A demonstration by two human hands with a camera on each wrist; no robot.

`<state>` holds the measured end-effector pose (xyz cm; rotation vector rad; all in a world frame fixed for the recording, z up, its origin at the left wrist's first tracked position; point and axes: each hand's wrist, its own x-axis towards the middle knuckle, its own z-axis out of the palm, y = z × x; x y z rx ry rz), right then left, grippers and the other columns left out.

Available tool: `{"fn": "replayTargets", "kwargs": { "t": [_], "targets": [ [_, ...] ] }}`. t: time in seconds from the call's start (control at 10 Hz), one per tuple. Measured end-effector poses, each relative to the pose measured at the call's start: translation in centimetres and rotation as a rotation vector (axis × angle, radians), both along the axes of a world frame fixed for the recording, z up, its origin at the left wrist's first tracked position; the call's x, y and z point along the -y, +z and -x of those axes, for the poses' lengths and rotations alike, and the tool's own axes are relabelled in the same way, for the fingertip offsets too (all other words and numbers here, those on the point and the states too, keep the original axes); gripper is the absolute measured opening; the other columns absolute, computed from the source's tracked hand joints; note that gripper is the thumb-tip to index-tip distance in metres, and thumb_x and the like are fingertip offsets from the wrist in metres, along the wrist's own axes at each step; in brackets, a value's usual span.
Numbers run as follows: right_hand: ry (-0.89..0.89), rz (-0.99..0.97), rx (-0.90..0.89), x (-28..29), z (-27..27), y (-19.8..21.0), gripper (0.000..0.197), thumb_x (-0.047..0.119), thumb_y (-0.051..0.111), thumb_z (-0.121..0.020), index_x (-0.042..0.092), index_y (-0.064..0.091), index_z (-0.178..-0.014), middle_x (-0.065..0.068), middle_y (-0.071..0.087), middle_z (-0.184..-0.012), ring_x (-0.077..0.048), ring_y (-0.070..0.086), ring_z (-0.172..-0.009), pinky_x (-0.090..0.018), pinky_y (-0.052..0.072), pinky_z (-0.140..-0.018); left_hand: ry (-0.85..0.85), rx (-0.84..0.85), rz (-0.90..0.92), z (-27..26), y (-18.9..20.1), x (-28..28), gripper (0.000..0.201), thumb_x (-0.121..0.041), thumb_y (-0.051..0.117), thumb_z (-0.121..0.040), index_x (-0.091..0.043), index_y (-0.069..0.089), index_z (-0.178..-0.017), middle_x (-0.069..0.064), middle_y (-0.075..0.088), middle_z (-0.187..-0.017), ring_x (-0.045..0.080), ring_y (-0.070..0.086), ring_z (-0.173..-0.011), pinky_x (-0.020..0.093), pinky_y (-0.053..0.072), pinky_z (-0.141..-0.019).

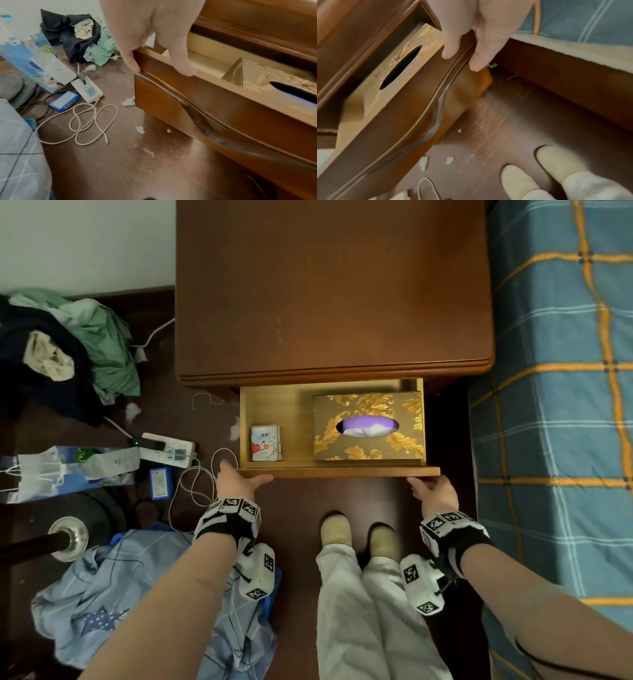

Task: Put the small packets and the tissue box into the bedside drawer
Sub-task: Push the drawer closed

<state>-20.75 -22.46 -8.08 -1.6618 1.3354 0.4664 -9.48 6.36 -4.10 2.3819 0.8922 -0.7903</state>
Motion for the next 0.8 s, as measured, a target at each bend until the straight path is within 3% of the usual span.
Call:
{"fn": "replayTargets", "kwargs": {
  "t": [0.1, 0.2, 0.3, 0.4, 0.5, 0.6, 0.7, 0.8],
  "targets": [
    [-0.127, -0.018, 0.111, -0.8, -2.5, -0.1, 0.037, 0.017, 0.058, -0.089, -0.003, 0.049, -0.119, -0.021, 0.065, -0.117, -0.033, 0.065, -0.106, -0.044, 0.050, -0.098, 0.051, 0.102, 0.066, -1.9, 0.0, 0.5, 0.104, -0.022, 0.083, -0.068, 0.000, 0.018, -0.147, 0.023, 0.041, -0.146, 0.034, 0.039, -0.136, 0.043, 0.034, -0.111],
    [-0.059, -0.020, 0.180, -1.0, -6.2, 0.1, 0.034, 0.020, 0.050, -0.093, -0.004, 0.050, -0.117, -0.019, 0.065, -0.102, -0.035, 0.065, -0.105, -0.048, 0.050, -0.098, 0.104, 0.125, 0.080, -5.0, -0.3, 1.5, 0.113, -0.028, 0.082, -0.068, -0.002, 0.008, -0.150, 0.023, 0.034, -0.150, 0.034, 0.034, -0.140, 0.044, 0.032, -0.115],
    [-0.068, -0.032, 0.250, -0.7, -10.4, 0.4, 0.034, 0.019, 0.045, -0.096, -0.007, 0.049, -0.117, -0.016, 0.061, -0.094, -0.032, 0.064, -0.094, -0.041, 0.054, -0.090, 0.135, 0.008, 0.014, -8.2, -0.7, 3.1, 0.095, -0.049, 0.071, -0.074, 0.002, 0.029, -0.142, 0.021, 0.045, -0.143, 0.034, 0.046, -0.132, 0.042, 0.040, -0.106],
    [-0.177, -0.095, 0.226, 0.1, -14.5, 0.4, 0.033, 0.009, 0.038, -0.098, -0.009, 0.042, -0.125, -0.023, 0.062, -0.113, -0.026, 0.058, -0.094, -0.040, 0.053, -0.090, 0.047, -0.101, 0.042, -11.3, -0.9, 4.7, 0.078, -0.058, 0.054, -0.082, 0.005, 0.051, -0.126, 0.024, 0.058, -0.130, 0.036, 0.055, -0.121, 0.044, 0.044, -0.104],
    [-0.198, -0.143, 0.173, 0.6, -16.7, 0.0, 0.043, 0.006, 0.035, -0.097, -0.006, 0.033, -0.138, -0.023, 0.045, -0.143, -0.034, 0.049, -0.127, -0.046, 0.037, -0.110, -0.024, -0.046, 0.104, -13.1, -1.6, 5.7, 0.075, -0.044, 0.054, -0.089, 0.008, 0.033, -0.139, 0.024, 0.045, -0.142, 0.033, 0.044, -0.133, 0.040, 0.037, -0.111],
    [-0.082, -0.183, 0.197, -0.2, -15.9, 1.1, 0.045, -0.002, 0.028, -0.096, 0.004, 0.029, -0.141, -0.017, 0.043, -0.145, -0.032, 0.051, -0.121, -0.046, 0.040, -0.102, -0.138, -0.046, 0.130, -11.8, -1.9, 5.6, 0.088, -0.033, 0.064, -0.086, 0.004, 0.014, -0.147, 0.019, 0.035, -0.151, 0.033, 0.035, -0.139, 0.041, 0.032, -0.115],
    [0.239, -0.088, 0.264, -1.0, -14.2, 2.3, 0.031, 0.003, 0.036, -0.092, 0.023, 0.055, -0.105, -0.013, 0.064, -0.123, -0.024, 0.058, -0.096, -0.042, 0.045, -0.094, -0.482, -0.018, 0.033, -10.1, -1.1, 4.6, 0.067, -0.024, 0.061, -0.089, -0.012, 0.028, -0.145, 0.016, 0.039, -0.148, 0.035, 0.037, -0.136, 0.045, 0.032, -0.113],
    [0.577, -0.165, 0.330, -1.3, -13.4, 7.6, 0.038, 0.007, 0.041, -0.094, 0.039, 0.055, -0.081, 0.011, 0.068, -0.086, -0.003, 0.063, -0.080, -0.028, 0.045, -0.085, -0.742, -0.009, 0.028, -8.3, 0.6, 3.2, 0.050, -0.015, 0.055, -0.090, -0.020, 0.038, -0.137, 0.014, 0.045, -0.140, 0.034, 0.044, -0.129, 0.046, 0.037, -0.109]
  ]
}}
